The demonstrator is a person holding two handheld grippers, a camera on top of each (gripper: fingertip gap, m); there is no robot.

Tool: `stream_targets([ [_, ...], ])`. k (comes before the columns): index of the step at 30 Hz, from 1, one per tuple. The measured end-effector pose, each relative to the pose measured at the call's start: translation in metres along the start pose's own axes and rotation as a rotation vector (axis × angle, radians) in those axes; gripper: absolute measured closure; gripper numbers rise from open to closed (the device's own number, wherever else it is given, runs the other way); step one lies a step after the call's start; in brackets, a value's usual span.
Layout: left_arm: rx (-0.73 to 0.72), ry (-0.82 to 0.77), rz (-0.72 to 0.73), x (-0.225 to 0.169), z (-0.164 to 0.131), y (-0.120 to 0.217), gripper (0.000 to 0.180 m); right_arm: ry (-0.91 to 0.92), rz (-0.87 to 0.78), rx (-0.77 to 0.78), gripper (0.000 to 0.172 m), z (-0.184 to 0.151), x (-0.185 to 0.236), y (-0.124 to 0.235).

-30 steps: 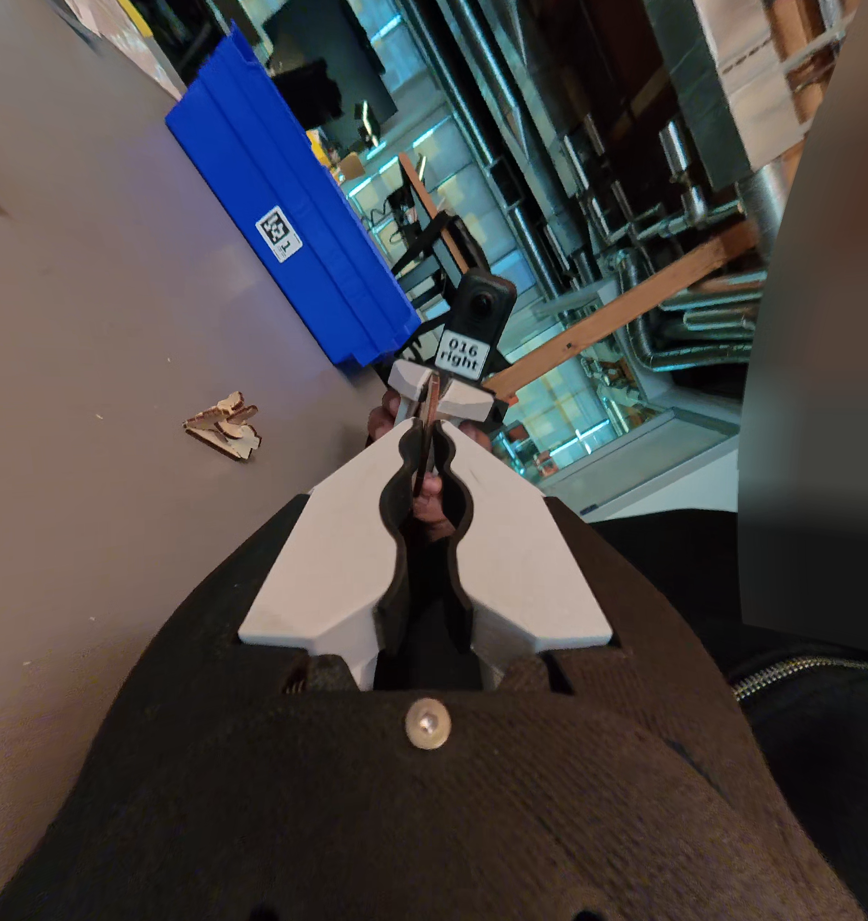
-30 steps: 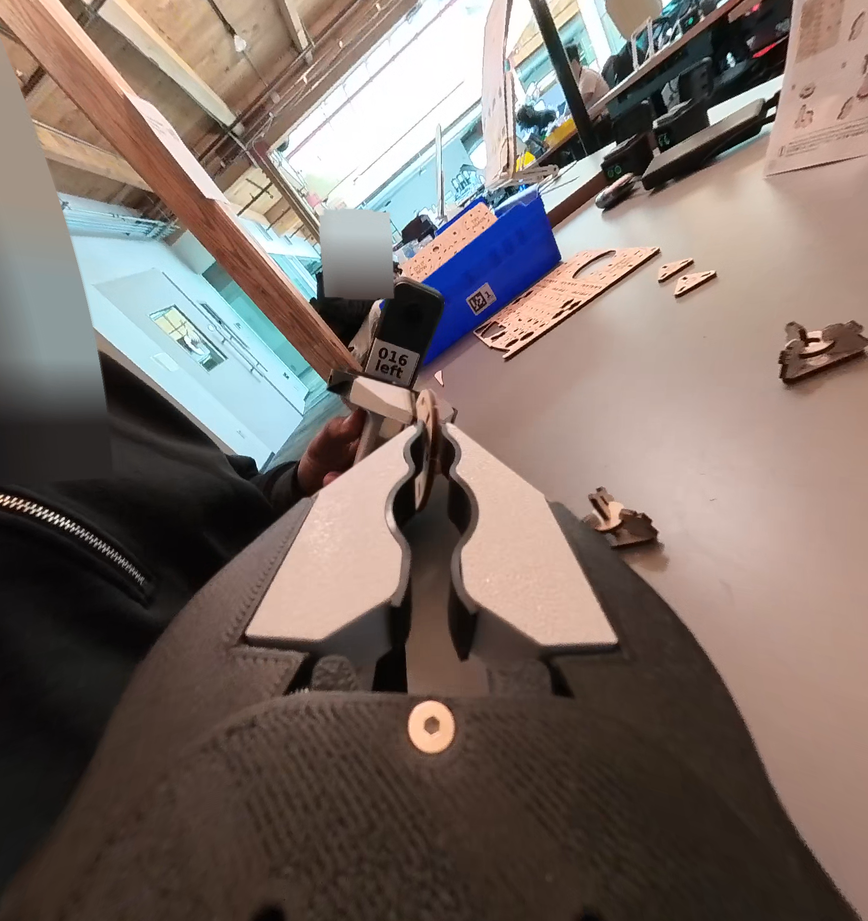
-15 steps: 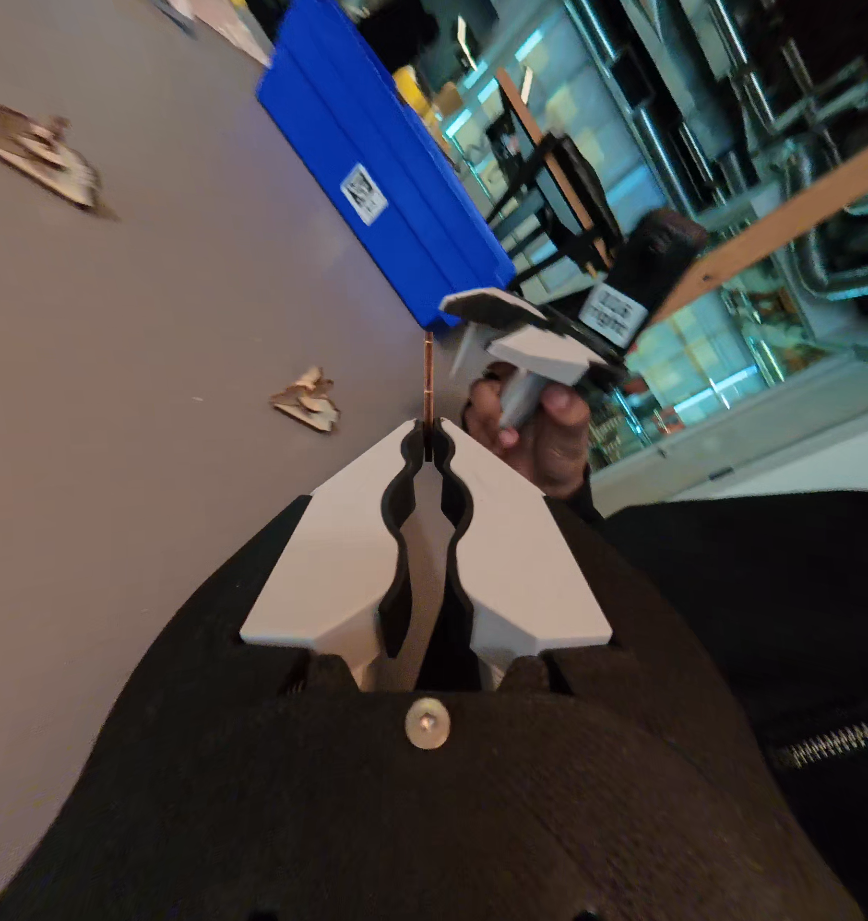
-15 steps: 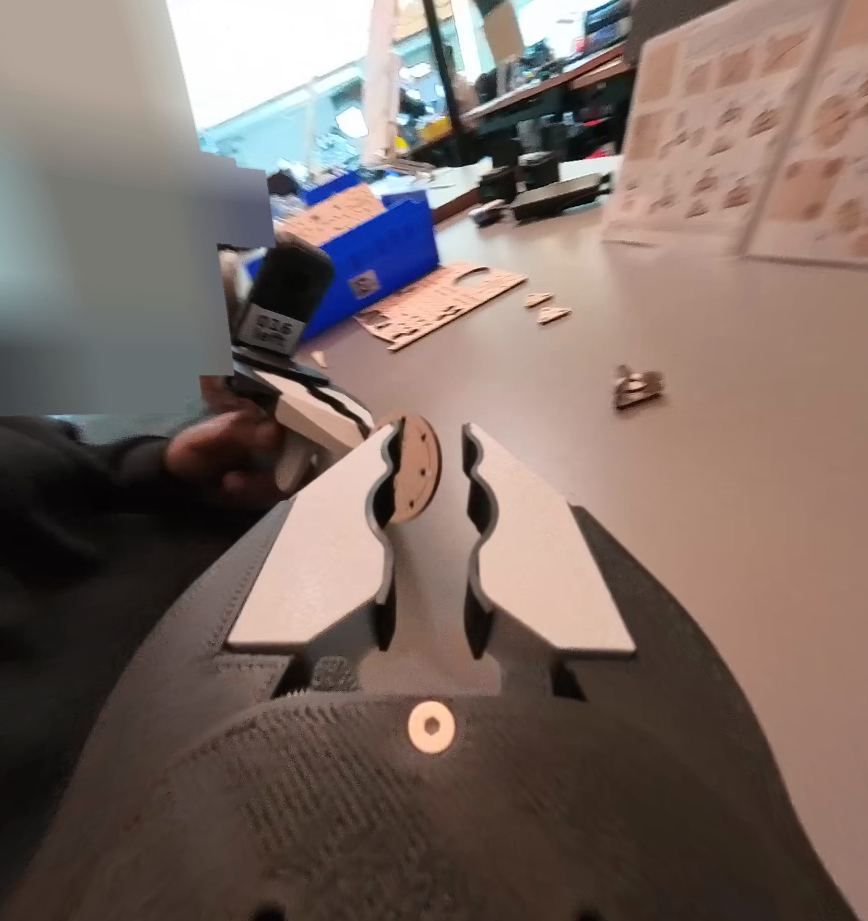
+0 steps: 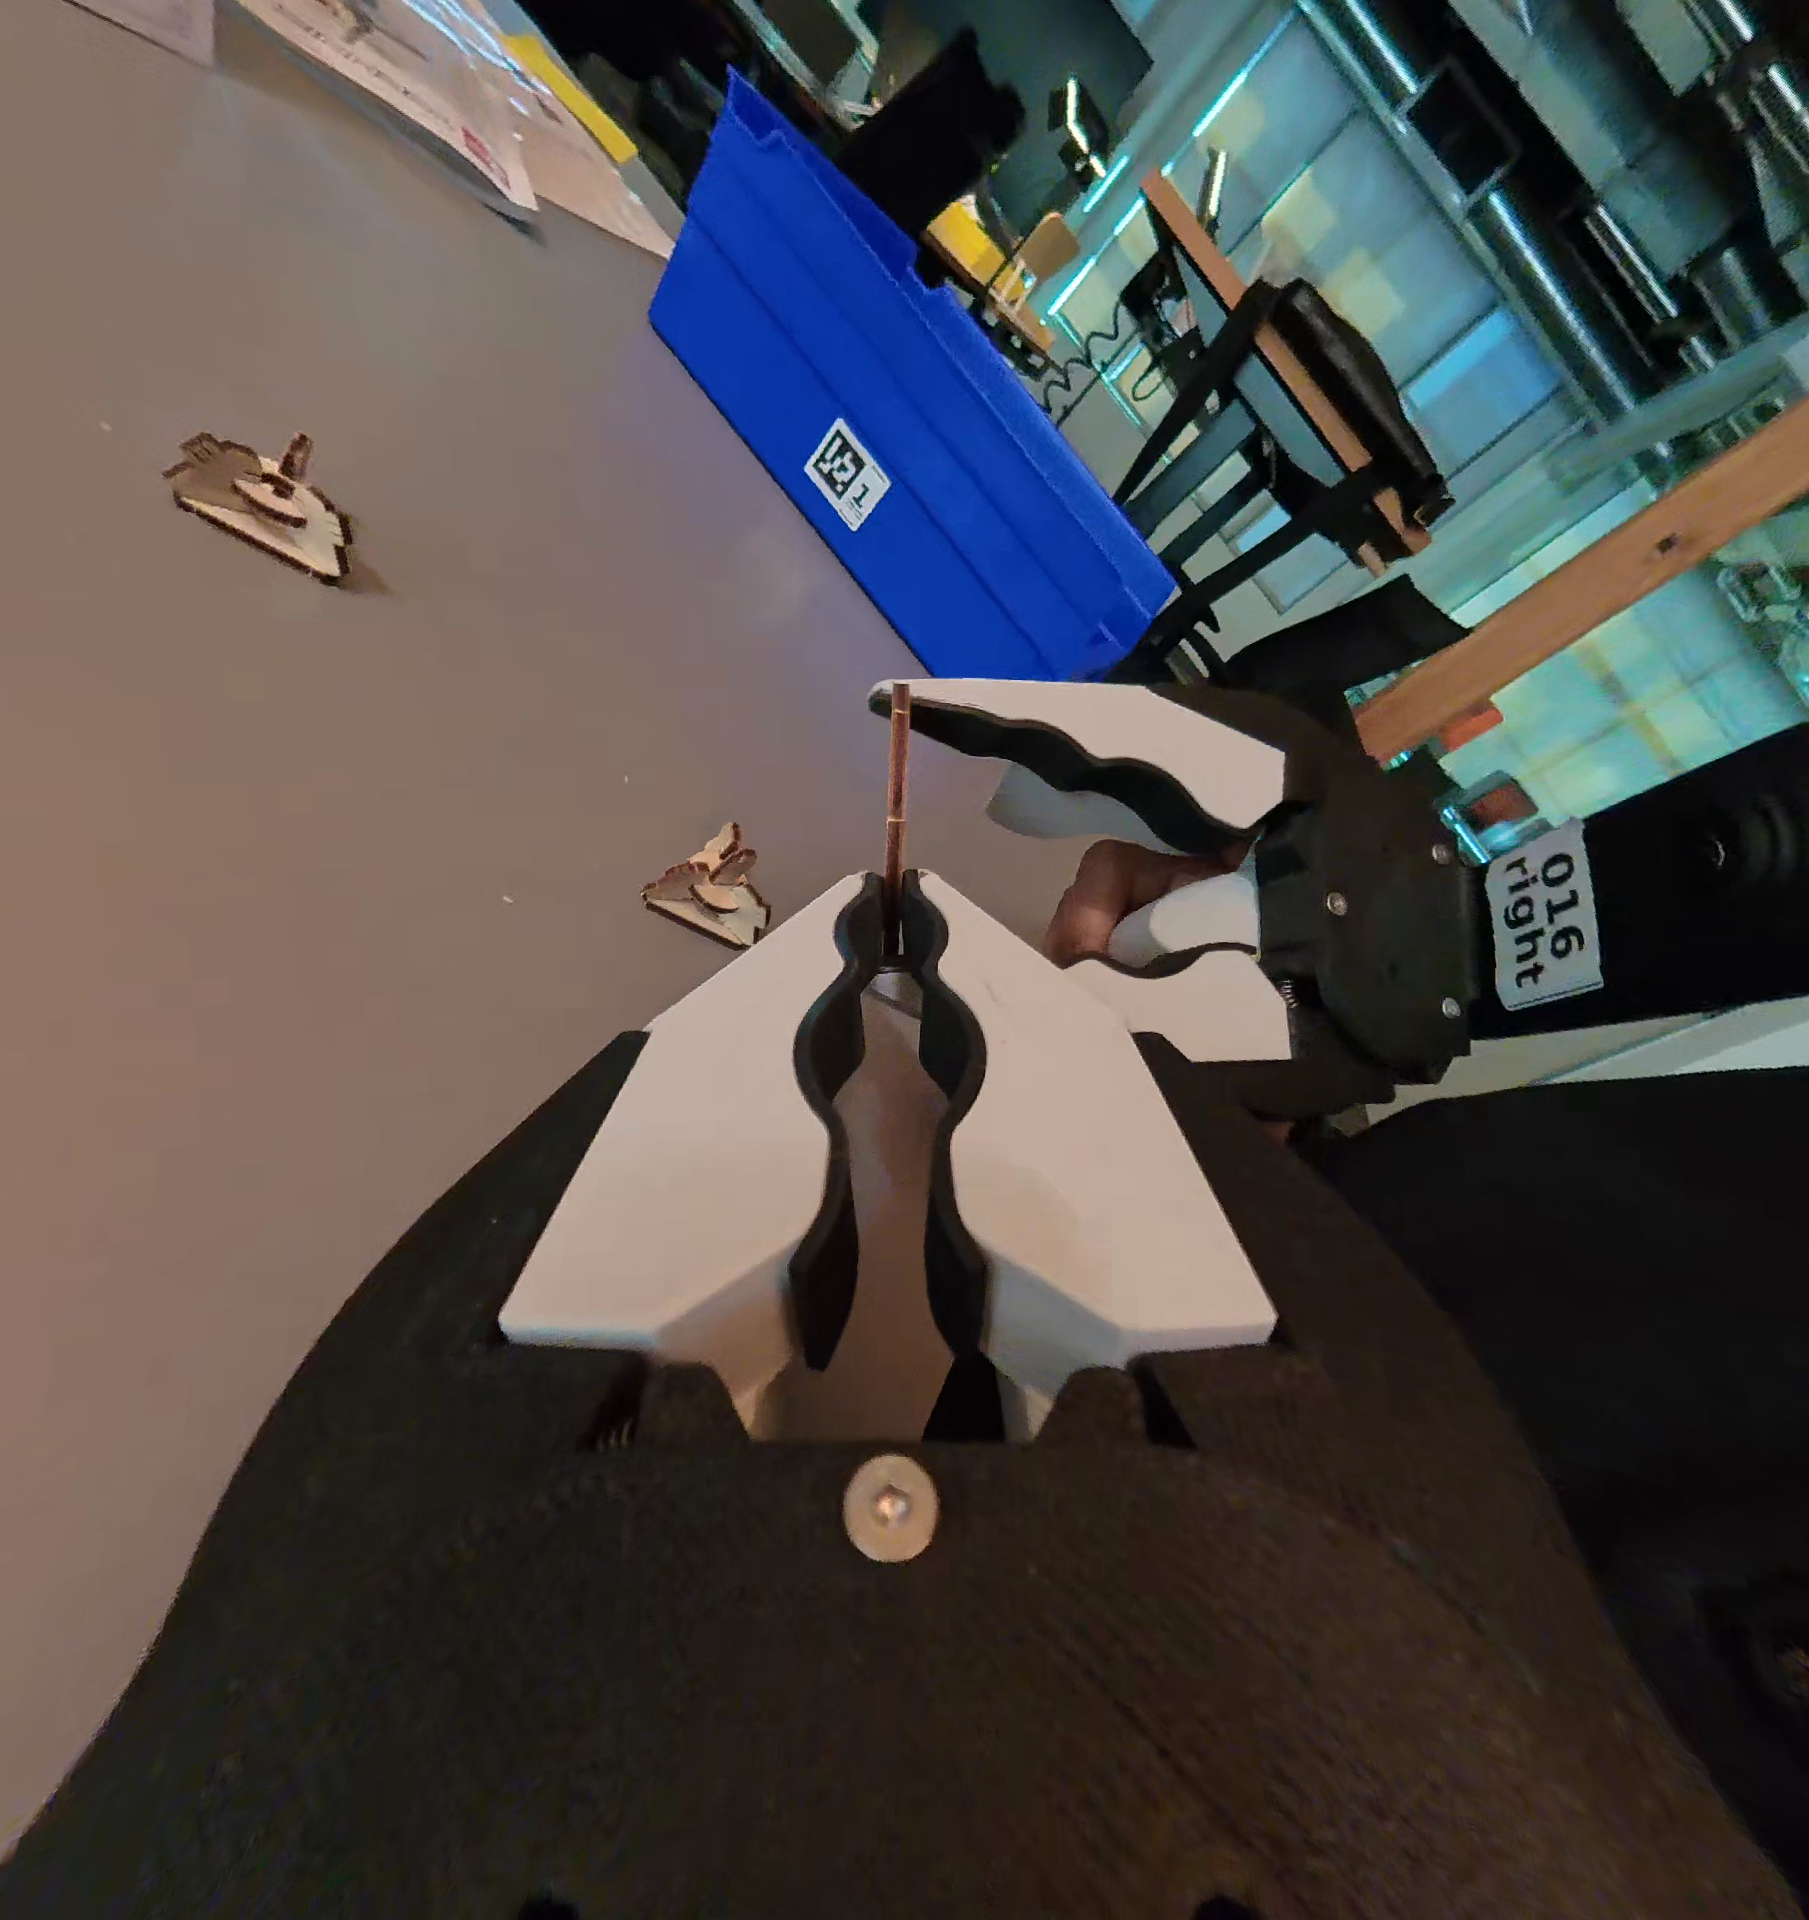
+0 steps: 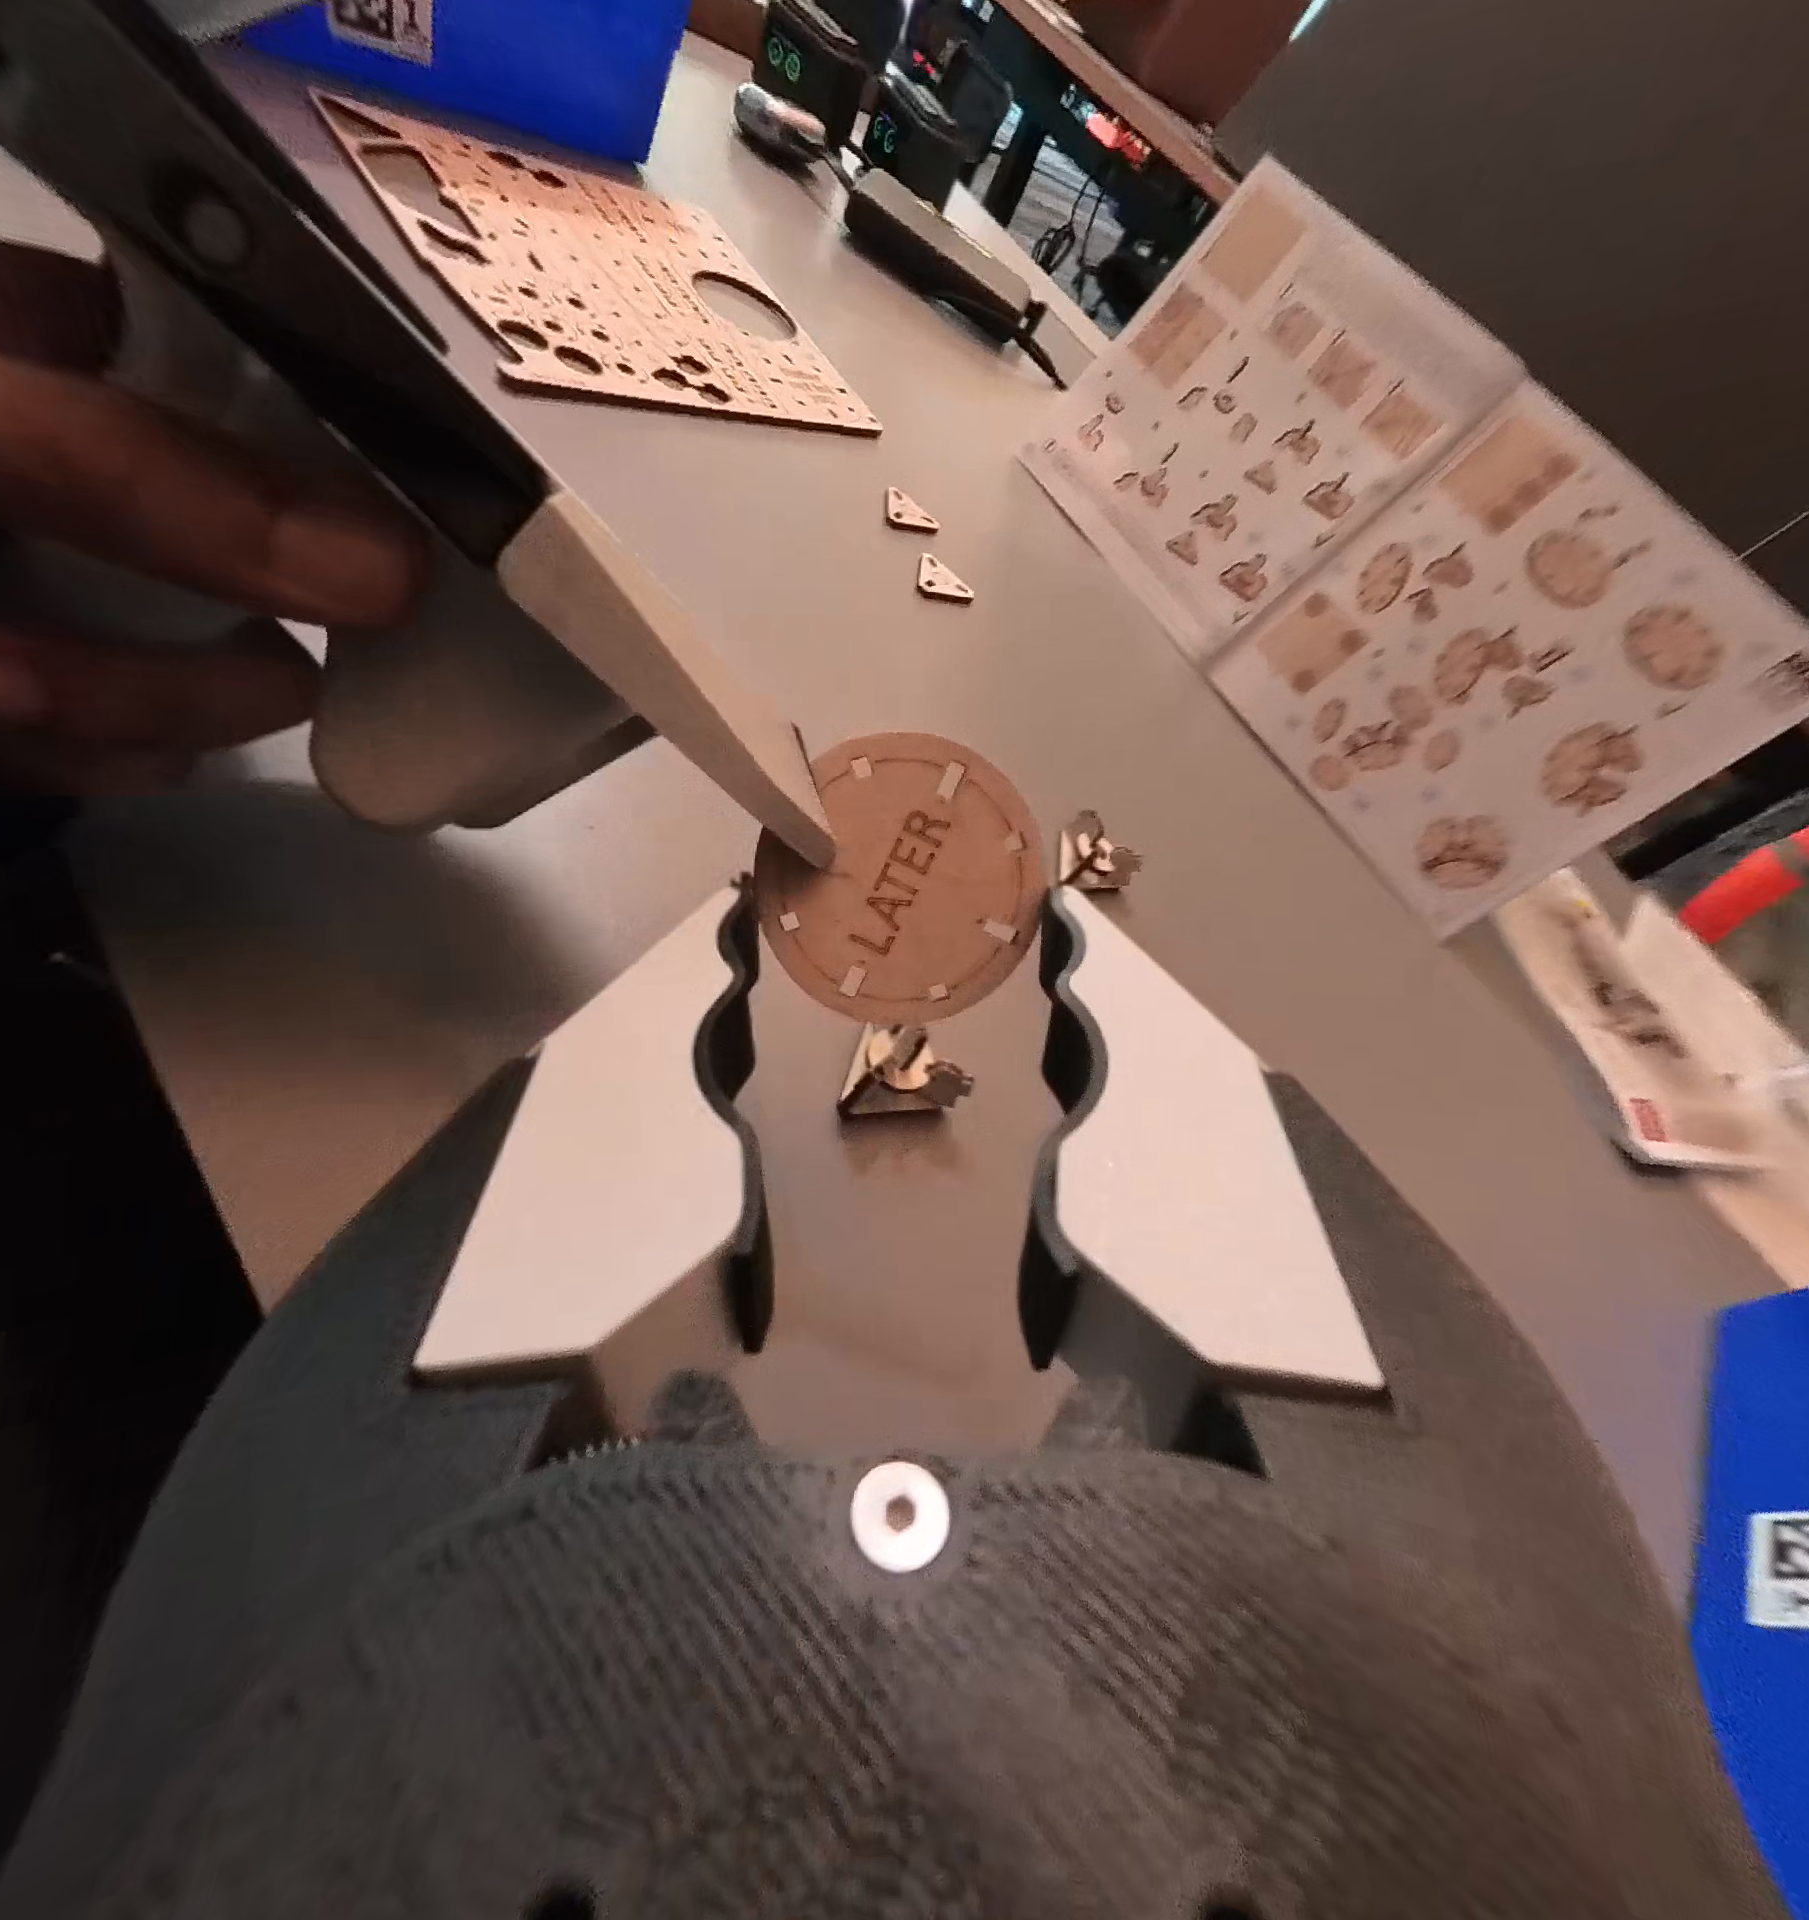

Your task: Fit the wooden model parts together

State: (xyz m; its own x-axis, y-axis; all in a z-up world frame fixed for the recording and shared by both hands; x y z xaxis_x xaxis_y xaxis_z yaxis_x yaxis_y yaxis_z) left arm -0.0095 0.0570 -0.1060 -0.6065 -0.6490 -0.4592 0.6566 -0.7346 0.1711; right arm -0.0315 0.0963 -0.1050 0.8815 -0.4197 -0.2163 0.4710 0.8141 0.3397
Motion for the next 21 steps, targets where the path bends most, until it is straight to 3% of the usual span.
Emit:
stream_targets([
  [3,0.004,-0.003,-0.035,-0.004,0.0,0.0,0.179,-0.006,0.021,-0.009,0.118,0.0,-0.001,0.004],
  [6,0.016,-0.041,-0.027,-0.001,0.004,0.003,0.161,-0.041,-0.039,-0.001,0.118,-0.004,-0.024,0.014],
  [10,0.189,-0.291,0.136,0.022,0.002,0.0,0.15,-0.21,0.014,0.073,0.118,-0.022,-0.05,0.027],
  [14,0.395,-0.557,0.181,0.036,-0.006,-0.024,0.142,-0.31,0.087,0.064,0.119,-0.026,-0.055,0.032],
  [17,0.51,-0.674,0.077,0.036,-0.019,-0.043,0.142,-0.321,0.109,0.07,0.119,-0.028,-0.054,0.034],
  [21,0.609,-0.707,-0.043,0.035,-0.032,-0.047,0.149,-0.279,0.076,0.101,0.118,-0.035,-0.057,0.034],
])
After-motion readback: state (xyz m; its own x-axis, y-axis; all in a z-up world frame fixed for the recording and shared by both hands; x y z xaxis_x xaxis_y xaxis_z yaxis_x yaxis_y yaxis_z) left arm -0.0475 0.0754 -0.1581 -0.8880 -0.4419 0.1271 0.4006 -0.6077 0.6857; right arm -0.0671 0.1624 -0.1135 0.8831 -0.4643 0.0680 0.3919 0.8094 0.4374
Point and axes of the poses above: each gripper's, where its closed fingertips meet, y back along the fingers, z out of its top, x = y × z across the jaws, the point moved 3 cm from there along y, back along the fingers, and after that the axes turned 15 degrees about -y, right-handed, at the moved point
